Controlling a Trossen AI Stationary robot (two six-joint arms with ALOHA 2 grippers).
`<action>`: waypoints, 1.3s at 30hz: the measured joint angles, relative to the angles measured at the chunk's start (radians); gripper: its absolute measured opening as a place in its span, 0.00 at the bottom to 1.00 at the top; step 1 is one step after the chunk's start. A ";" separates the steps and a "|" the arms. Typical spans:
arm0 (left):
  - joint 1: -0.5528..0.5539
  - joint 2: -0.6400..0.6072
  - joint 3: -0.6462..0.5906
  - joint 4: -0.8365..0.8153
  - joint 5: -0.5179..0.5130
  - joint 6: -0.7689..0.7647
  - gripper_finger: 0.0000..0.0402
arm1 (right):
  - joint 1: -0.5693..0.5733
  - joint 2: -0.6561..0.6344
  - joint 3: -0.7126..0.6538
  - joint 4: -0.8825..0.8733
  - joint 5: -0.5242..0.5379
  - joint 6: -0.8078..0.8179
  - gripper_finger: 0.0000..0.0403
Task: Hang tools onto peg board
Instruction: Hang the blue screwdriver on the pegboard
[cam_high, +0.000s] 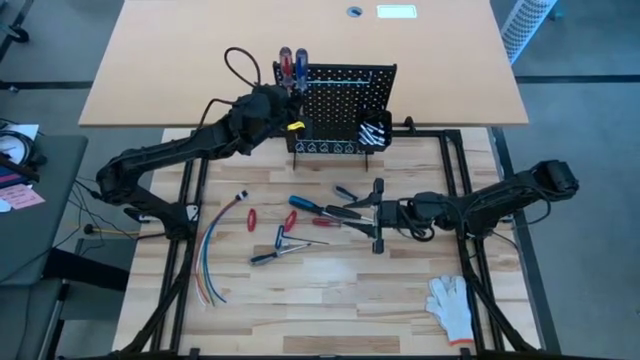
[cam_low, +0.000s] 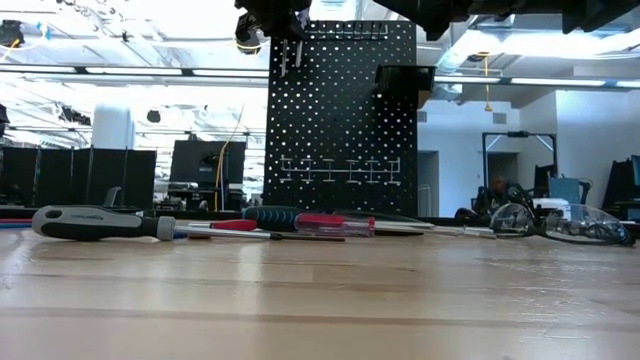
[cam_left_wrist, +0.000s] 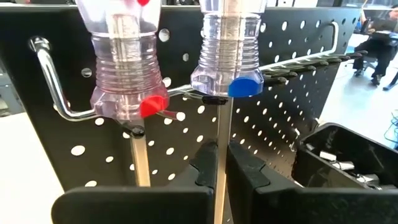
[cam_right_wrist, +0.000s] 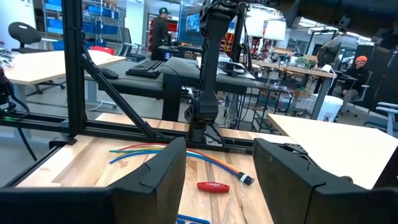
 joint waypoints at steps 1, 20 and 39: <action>0.003 0.000 0.000 0.000 0.003 -0.005 0.02 | 0.000 0.000 0.000 0.000 0.000 0.000 0.48; 0.065 0.029 0.001 0.011 0.074 -0.067 0.02 | 0.000 0.000 0.000 0.000 0.000 0.000 0.48; 0.041 0.024 -0.002 -0.079 0.072 -0.014 0.35 | 0.005 0.000 0.000 -0.008 0.001 0.000 0.48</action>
